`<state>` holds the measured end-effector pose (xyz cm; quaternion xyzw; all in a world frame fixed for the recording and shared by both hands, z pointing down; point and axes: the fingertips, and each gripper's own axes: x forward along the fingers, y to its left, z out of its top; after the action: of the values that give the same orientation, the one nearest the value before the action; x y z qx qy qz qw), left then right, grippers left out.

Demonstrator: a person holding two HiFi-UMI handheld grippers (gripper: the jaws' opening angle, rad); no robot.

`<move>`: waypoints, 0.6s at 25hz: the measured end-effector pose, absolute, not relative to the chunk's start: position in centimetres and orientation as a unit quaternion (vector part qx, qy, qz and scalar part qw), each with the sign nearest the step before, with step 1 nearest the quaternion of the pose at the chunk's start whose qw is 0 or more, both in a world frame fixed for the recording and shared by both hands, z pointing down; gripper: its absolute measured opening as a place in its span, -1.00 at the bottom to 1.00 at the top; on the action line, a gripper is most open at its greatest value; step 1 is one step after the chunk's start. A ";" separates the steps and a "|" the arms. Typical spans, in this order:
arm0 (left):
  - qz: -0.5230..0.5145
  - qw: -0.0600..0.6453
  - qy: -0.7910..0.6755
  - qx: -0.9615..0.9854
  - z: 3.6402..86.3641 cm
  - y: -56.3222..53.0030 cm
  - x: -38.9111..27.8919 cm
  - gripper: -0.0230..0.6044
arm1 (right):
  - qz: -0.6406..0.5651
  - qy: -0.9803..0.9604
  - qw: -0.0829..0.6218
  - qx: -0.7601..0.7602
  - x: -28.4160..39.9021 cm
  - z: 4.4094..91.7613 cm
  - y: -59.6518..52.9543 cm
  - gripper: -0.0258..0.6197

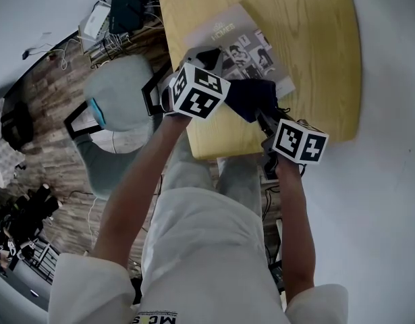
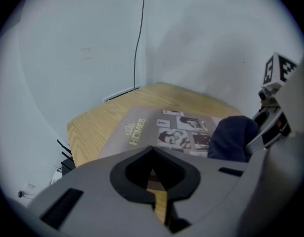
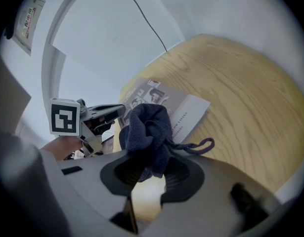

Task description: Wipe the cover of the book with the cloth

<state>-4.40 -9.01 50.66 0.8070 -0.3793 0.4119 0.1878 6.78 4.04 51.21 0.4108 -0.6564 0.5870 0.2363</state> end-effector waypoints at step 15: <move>0.415 0.193 -0.388 0.800 50.9 -9.0 -4.4 -0.90 | 0.575 -0.637 0.275 0.435 11.3 52.0 8.3 -0.60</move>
<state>-4.41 -9.00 50.91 0.7998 -0.3884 0.4148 0.1934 11.34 8.30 52.04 0.4346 -0.6366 0.5746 0.2754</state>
